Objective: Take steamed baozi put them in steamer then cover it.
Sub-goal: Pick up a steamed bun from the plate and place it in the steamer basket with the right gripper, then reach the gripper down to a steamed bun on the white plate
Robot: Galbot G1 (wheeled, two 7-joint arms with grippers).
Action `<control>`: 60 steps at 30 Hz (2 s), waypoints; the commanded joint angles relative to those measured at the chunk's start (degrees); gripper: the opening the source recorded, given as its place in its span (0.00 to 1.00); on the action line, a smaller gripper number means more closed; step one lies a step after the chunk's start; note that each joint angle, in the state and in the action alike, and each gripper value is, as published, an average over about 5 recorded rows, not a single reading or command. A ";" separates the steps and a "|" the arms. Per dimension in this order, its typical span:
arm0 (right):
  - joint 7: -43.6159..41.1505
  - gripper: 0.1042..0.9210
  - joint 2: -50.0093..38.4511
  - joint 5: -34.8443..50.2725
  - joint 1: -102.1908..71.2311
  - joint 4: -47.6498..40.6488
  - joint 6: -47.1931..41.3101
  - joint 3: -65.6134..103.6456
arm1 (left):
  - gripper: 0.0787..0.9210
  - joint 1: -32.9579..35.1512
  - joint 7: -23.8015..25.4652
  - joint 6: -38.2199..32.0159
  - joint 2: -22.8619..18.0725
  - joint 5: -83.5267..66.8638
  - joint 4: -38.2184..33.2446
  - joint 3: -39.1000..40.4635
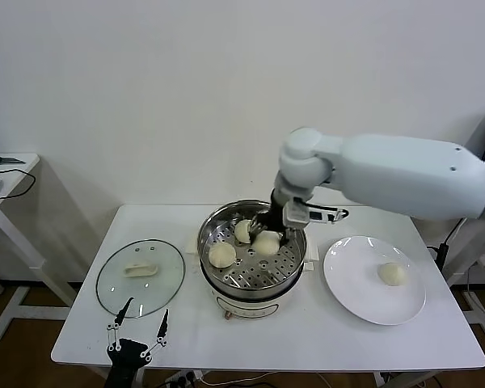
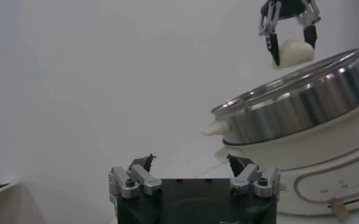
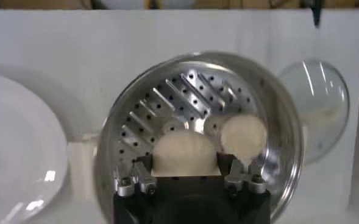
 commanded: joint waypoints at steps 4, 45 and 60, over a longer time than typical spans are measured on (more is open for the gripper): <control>0.59 0.74 4.56 -9.66 -5.76 0.27 7.70 0.23 | 0.88 -0.06 -0.06 -0.24 -0.06 -0.11 0.06 -0.04; -7.03 0.88 -13.87 11.43 -0.40 -5.66 -8.58 10.24 | 0.88 -1.24 -0.21 -0.20 0.08 -0.24 0.68 0.40; -11.22 0.88 -29.62 18.67 -13.52 -31.56 -33.32 13.05 | 0.88 -0.90 -0.20 0.03 0.13 -0.15 0.08 0.90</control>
